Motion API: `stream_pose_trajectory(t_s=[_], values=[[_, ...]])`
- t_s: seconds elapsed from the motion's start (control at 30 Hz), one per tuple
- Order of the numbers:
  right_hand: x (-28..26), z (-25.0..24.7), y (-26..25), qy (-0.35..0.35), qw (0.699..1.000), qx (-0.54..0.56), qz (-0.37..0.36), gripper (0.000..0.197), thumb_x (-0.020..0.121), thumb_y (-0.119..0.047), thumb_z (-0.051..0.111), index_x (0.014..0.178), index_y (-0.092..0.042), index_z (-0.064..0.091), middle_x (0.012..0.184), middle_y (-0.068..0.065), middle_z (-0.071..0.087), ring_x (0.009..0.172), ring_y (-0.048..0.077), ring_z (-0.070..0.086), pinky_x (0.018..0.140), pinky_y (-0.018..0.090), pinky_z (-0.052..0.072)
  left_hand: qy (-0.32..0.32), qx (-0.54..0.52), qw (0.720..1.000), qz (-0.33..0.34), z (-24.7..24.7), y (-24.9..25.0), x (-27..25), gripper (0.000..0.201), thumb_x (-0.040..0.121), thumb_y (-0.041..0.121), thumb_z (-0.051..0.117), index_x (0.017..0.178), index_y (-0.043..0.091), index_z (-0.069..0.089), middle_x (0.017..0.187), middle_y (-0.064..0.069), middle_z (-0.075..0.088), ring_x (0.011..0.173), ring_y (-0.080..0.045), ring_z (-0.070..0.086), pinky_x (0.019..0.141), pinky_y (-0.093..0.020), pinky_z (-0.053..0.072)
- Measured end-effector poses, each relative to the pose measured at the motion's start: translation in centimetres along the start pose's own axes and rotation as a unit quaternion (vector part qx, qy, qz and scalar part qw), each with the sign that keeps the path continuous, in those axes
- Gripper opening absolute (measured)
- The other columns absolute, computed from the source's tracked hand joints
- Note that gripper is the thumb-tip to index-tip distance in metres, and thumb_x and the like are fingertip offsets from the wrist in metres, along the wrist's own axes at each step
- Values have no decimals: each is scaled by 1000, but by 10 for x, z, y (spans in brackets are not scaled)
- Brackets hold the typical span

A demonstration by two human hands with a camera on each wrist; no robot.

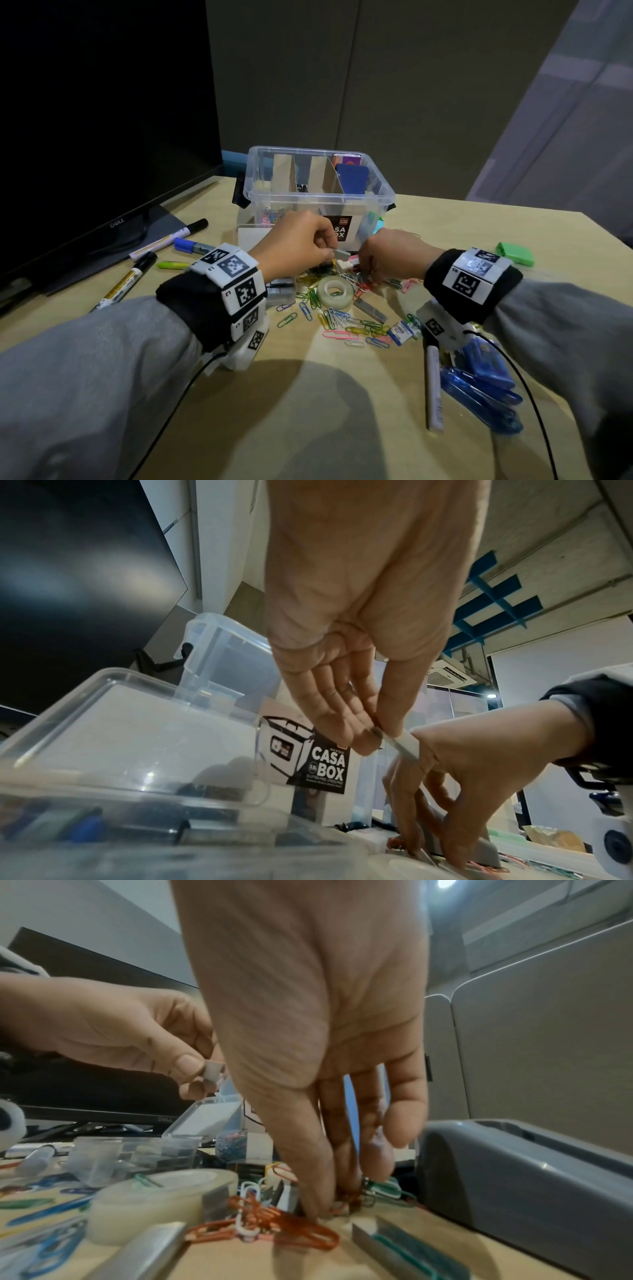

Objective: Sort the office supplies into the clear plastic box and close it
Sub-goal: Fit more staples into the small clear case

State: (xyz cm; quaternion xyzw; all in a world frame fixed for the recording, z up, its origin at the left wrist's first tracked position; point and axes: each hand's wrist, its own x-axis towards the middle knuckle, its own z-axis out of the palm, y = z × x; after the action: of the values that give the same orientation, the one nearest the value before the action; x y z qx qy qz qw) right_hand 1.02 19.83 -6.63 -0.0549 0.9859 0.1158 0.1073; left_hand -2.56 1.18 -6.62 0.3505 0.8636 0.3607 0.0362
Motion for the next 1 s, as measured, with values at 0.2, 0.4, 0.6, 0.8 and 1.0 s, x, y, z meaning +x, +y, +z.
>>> stream_pose_trajectory(t_s=[0.2,0.4,0.6,0.8,1.0], values=[[2,-1,-3,-41,999,-16,3,29,82,-31,74,109,-20,69,84,-2,56,76,18,52,62,23,43,-5,-5,1000,-7,1,-4,0,11,83,10,74,94,13,73,84,1,71,79,-9,67,78,-26,57],[1,2,-2,-63,998,5,10,34,81,-33,75,108,-14,68,86,0,61,79,18,57,67,26,49,-16,-12,1000,-5,2,-4,0,11,83,9,74,94,13,74,84,0,72,77,-8,66,77,-24,56],[3,5,3,-82,995,43,33,38,80,-35,77,108,-11,68,99,5,68,85,20,60,76,27,52,-23,-27,999,-3,4,-2,-1,11,82,10,75,92,15,73,82,4,69,69,-1,60,73,-19,53],[4,5,2,-101,993,53,25,28,81,-29,76,104,-15,69,91,-1,65,80,15,57,70,24,47,-29,-21,999,3,4,-1,-3,10,83,10,75,91,15,73,75,14,64,65,4,57,62,-6,46],[5,0,-3,-81,995,44,34,27,86,-29,70,103,-9,70,87,3,65,73,16,55,55,20,39,-28,-36,999,-5,5,-6,-1,11,82,10,76,91,15,73,82,3,71,69,-1,61,71,-18,54]])
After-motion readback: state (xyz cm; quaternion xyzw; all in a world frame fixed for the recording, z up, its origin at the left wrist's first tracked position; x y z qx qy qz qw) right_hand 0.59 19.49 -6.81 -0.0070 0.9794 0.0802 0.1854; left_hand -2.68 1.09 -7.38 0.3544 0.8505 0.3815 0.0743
